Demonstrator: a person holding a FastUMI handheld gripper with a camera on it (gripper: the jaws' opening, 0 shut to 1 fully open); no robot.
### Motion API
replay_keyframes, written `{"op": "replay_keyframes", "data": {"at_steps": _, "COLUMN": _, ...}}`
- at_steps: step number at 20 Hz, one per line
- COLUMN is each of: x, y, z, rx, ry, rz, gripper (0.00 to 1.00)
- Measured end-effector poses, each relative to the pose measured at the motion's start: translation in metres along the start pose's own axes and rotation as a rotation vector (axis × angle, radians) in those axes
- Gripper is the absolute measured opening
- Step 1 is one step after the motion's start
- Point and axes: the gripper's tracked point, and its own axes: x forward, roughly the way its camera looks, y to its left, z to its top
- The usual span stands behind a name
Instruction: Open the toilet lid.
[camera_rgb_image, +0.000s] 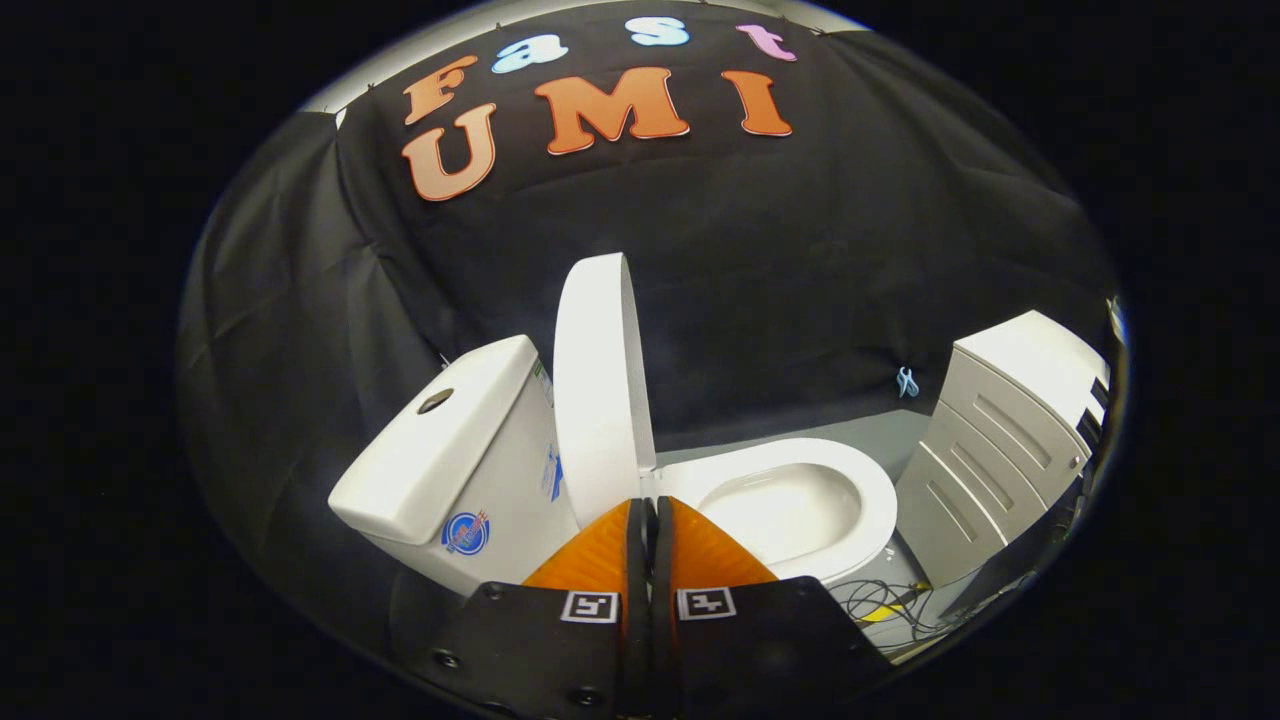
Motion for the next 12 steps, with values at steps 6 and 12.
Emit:
{"op": "replay_keyframes", "data": {"at_steps": 6, "x": -0.001, "y": 0.025, "z": -0.004, "rx": -0.058, "ry": -0.011, "rz": 0.008, "gripper": 0.08}}
{"op": "replay_keyframes", "data": {"at_steps": 12, "x": -0.002, "y": 0.059, "z": -0.010, "rx": -0.145, "ry": -0.039, "rz": -0.001, "gripper": 0.08}}
